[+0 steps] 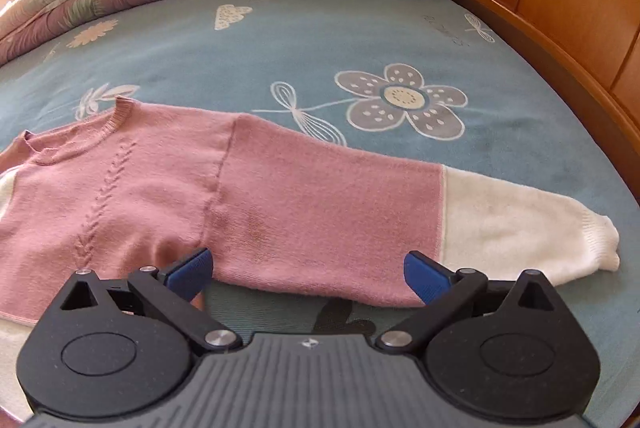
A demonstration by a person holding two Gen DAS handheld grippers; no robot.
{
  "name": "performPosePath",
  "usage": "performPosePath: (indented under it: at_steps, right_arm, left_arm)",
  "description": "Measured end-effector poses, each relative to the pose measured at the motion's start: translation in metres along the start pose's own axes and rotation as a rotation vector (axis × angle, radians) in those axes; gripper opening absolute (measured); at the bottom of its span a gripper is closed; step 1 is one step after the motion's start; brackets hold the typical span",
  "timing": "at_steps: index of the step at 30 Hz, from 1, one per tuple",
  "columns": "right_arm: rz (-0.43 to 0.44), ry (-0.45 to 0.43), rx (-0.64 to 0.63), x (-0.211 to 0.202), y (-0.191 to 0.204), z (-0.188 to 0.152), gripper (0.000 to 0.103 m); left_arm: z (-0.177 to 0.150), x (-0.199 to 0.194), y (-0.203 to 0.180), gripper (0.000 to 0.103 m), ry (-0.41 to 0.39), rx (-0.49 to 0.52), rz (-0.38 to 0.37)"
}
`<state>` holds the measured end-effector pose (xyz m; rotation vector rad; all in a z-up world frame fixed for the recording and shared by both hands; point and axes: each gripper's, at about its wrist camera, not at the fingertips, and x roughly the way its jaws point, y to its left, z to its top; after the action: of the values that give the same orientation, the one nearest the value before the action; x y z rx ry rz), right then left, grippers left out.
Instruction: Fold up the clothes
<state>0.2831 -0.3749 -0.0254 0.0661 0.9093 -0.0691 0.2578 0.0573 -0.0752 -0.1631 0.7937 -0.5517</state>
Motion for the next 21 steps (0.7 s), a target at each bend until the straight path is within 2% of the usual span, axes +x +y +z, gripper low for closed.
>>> performPosePath:
  at_steps: [4,6,9,11,17,21]
  right_arm:
    - [0.096,-0.019,-0.151,-0.003,0.067,0.006,0.103]
    - [0.111,-0.030,-0.221,0.004,0.098,0.001,0.103]
    - [0.126,0.002,-0.260,0.023,0.128,-0.012,0.103]
    - [0.125,0.048,-0.237,0.039,0.134,-0.022,0.103]
    - [0.133,-0.041,-0.149,0.043,0.125,-0.045,0.103]
    - [0.092,-0.043,-0.123,0.043,0.132,-0.044,0.103]
  left_arm:
    - [0.001,-0.002,0.007,0.102,-0.006,-0.038,-0.029]
    - [0.001,-0.002,0.010,0.102,-0.009,-0.050,-0.042]
    - [0.001,-0.001,0.013,0.102,-0.019,-0.062,-0.060]
    - [0.001,-0.002,0.015,0.102,-0.022,-0.075,-0.071]
    - [0.004,0.001,0.019,0.102,-0.035,-0.097,-0.088]
    - [0.005,0.002,0.024,0.102,-0.044,-0.126,-0.101]
